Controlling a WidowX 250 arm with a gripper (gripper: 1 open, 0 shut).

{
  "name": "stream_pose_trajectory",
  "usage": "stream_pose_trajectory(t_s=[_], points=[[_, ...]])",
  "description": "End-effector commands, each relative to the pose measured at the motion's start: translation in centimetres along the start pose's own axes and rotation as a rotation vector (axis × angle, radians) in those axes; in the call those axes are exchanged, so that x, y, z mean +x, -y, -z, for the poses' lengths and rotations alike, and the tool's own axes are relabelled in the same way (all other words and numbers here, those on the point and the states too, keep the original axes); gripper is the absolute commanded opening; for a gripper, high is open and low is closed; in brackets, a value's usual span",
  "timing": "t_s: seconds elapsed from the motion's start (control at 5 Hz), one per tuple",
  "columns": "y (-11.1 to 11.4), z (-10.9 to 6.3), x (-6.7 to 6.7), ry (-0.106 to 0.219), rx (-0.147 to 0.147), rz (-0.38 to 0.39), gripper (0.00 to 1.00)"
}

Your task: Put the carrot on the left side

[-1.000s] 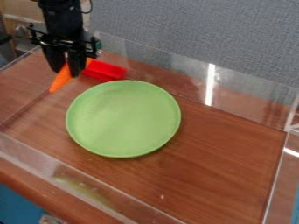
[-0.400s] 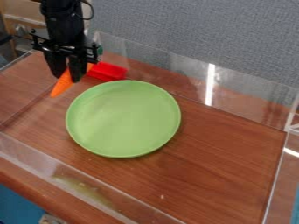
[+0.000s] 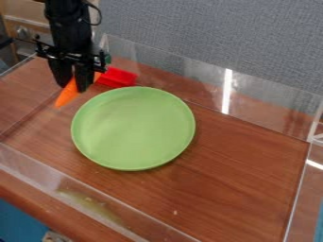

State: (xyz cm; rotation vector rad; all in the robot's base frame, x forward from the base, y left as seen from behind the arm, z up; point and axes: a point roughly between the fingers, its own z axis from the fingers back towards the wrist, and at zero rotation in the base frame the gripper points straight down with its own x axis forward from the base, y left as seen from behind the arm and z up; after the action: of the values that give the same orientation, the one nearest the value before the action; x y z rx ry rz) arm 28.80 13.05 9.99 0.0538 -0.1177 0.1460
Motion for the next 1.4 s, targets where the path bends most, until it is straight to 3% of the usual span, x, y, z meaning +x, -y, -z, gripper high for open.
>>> stream_pose_trajectory(t_s=[0.0, 0.2, 0.6, 1.0, 1.2], points=[[-0.6, -1.6, 0.8, 0.047, 0.011, 0.017, 0.0], [-0.7, -1.9, 0.9, 0.05, 0.009, 0.027, 0.0], [-4.3, 1.6, -0.5, 0.002, 0.025, 0.029, 0.0], [-6.3, 5.5, -1.2, -0.07, 0.038, 0.018, 0.0], [-6.6, 6.1, -1.3, -0.083, 0.032, 0.011, 1.0]])
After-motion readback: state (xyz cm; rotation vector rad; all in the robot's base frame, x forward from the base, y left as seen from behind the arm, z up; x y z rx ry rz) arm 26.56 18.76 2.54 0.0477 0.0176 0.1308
